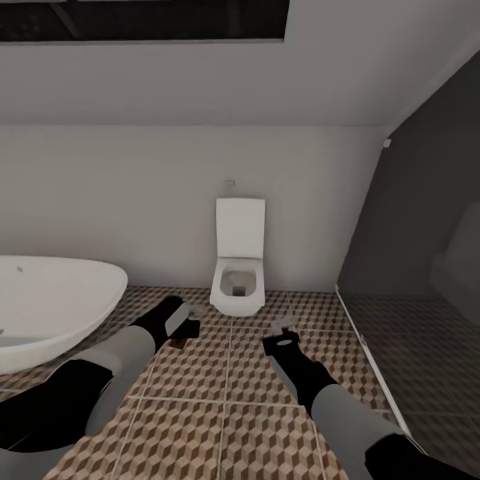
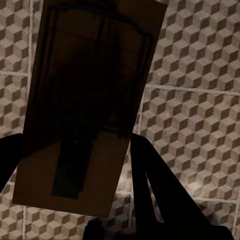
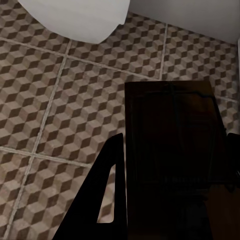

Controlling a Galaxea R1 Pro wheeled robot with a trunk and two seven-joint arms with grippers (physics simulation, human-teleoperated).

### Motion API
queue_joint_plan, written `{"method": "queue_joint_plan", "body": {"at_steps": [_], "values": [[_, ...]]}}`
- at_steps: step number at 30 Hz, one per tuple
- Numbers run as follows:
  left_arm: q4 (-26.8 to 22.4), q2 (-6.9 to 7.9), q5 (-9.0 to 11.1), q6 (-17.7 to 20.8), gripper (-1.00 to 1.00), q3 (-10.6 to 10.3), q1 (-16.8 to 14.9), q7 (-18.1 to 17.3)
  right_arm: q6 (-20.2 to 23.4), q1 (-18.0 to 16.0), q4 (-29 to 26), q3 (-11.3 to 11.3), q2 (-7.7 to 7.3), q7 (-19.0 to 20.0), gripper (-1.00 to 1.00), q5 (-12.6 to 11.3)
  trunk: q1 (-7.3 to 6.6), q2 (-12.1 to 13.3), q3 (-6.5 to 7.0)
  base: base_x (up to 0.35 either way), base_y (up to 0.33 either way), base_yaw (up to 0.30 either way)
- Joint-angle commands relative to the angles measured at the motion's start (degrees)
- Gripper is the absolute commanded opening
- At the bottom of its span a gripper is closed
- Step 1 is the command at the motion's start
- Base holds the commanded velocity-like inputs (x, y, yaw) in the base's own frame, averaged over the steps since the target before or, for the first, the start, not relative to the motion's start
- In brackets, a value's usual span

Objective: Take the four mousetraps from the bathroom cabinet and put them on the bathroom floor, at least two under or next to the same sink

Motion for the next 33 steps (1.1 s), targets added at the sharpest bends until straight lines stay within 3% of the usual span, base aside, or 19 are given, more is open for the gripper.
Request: {"method": "queue_joint_plan", "body": {"at_steps": [1, 33], "values": [[-0.07, 0.01, 0.41, 0.25, -1.00, -0.34, -0.03, 0.20, 0.27, -0.05, -0.08, 0.47, -0.05, -0.42, -1.00, -0.62, 0.23, -0.46, -0.34, 0.000, 0.000, 0.000], [0.09, -0.09, 0.41, 0.25, -1.00, -0.34, -0.03, 0.20, 0.27, -0.06, -0.09, 0.47, -0.05, -0.51, -1.00, -0.62, 7.25, -13.30, -9.04, 0.000, 0.000, 0.000]]}}
